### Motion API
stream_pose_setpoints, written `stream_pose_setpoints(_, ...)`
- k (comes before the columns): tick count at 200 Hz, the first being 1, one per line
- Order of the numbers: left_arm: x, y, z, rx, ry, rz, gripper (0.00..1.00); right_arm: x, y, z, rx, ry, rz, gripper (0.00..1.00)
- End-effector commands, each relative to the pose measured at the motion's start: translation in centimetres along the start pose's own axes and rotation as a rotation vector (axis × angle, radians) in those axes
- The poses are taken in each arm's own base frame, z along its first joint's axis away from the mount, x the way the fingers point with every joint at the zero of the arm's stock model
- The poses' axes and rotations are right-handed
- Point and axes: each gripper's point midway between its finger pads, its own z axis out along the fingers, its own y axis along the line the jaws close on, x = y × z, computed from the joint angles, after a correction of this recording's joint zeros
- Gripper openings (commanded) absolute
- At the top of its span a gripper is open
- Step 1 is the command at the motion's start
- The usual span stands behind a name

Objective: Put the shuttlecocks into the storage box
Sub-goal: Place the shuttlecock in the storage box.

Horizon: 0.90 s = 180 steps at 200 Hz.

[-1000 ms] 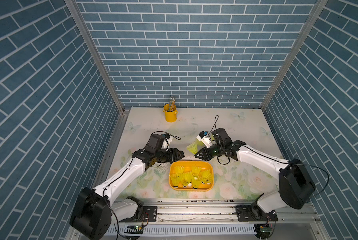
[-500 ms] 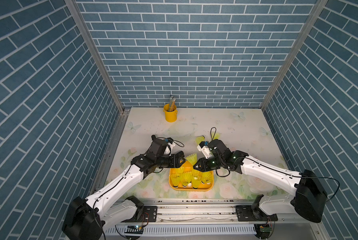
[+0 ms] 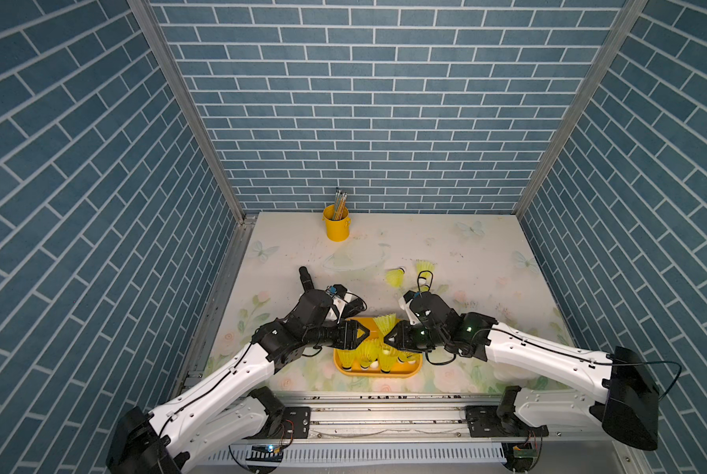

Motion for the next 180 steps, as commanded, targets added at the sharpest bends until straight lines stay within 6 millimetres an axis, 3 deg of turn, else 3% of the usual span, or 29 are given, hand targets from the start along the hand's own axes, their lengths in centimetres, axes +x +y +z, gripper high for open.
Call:
stream_pose_setpoints(1, 0.7, 0.5, 0.0, -0.024, 0.004, -0.004, 0.66, 0.3, -0.5, 0.3, 0.027, -0.027, 0.076, 0.12)
stream_pose_setpoints(116, 1.4, -1.2, 1.3, -0.003, 0.024, 0.057, 0.66, 1.8, -2.3, 1.0, 0.091, -0.001, 0.139, 0.14)
stream_pose_setpoints(180, 1.5, -1.2, 1.6, -0.009, 0.027, 0.061, 0.66, 1.8, -2.3, 1.7, 0.113, 0.021, 0.128, 0.17)
